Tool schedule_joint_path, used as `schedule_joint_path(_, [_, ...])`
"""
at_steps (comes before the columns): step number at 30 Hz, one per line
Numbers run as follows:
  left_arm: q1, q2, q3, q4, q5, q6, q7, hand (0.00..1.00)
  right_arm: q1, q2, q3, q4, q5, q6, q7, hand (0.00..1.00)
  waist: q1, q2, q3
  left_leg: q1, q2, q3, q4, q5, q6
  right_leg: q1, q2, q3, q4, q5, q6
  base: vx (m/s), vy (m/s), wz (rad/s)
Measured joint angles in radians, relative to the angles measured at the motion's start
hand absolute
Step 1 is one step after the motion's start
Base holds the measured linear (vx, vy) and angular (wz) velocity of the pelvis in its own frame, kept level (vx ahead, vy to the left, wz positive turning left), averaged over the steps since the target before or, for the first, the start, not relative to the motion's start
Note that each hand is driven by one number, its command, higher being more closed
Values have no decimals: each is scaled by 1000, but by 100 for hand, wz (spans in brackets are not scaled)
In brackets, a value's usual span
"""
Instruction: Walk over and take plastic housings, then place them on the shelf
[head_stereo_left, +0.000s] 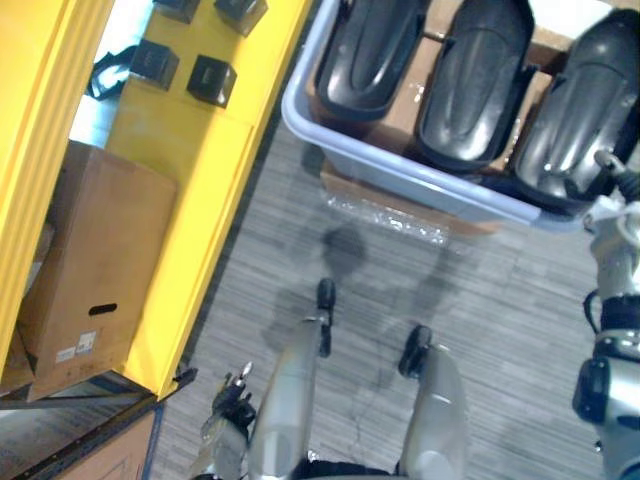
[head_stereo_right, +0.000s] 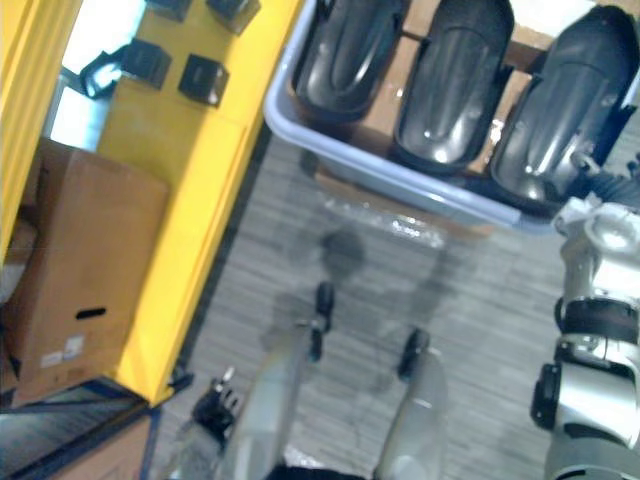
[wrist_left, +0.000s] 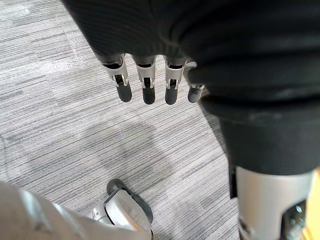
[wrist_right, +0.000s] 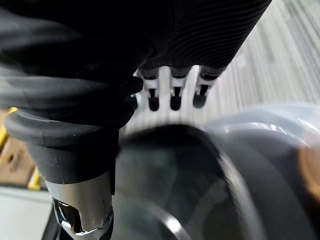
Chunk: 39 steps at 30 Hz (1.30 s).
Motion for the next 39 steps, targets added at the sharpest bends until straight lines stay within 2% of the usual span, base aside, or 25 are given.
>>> schedule_joint_path(2, [7, 0, 0, -2, -2, 0, -2, 0, -1, -2, 7, 9, -19, 2, 9, 0, 0, 0, 0, -1, 0, 4, 2, 0, 0, -1, -3, -1, 6, -3, 1, -26, -28, 6])
schedule_joint_path(3, [19, 0, 0, -12, -2, 0, -3, 0, -2, -8, 17, 10, -29, 10, 13, 100, 0, 0, 0, -3, 0, 3, 5, 0, 0, -2, -4, -1, 9, -5, 1, -24, -32, 2])
schedule_joint_path(11, [33, 1, 6, -19, -4, -2, -16, 0, -37, -72, 48, 52, -94, 36, 27, 100, -1, 0, 0, -47, 2, 9, 35, -5, 7, -52, -7, 12, 42, -9, 0, -3, -6, -1])
schedule_joint_path(17, [36, 0, 4, -18, -7, -13, -29, 0, -38, -80, 62, 63, -109, 62, -19, 100, -1, 0, 0, -43, 3, 8, 36, -3, 3, -48, -6, 11, 43, -9, 0, -1, -33, 0])
schedule_joint_path(23, [38, -2, -19, -33, -1, -87, -45, 0, -38, -72, 93, 96, -131, 63, -34, 100, 1, 0, 0, -8, 2, 7, 29, -3, 4, -13, -6, 9, 38, -8, 0, -7, -11, 0])
schedule_joint_path(30, [58, 0, -49, -139, -3, -146, -36, 0, -21, -38, 93, 86, -188, 56, -38, 100, 2, -1, -1, 34, 2, 7, 15, -2, 5, 39, -10, -8, 21, -7, 3, -6, -20, 4])
schedule_joint_path(35, [58, 1, -53, -235, -10, -209, -2, 0, -5, -35, 91, 50, -195, 50, -86, 100, 2, -3, -1, 49, 4, 10, 13, 1, 1, 61, -11, -16, 16, -8, 4, 2, -10, 3])
schedule_joint_path(39, [59, 2, -52, -325, -48, -259, 53, 0, 22, 0, 62, 9, -218, 30, -170, 100, 2, -3, -1, 108, 8, 7, -5, -1, 3, 133, -3, -31, -20, -4, 8, 18, -17, 2])
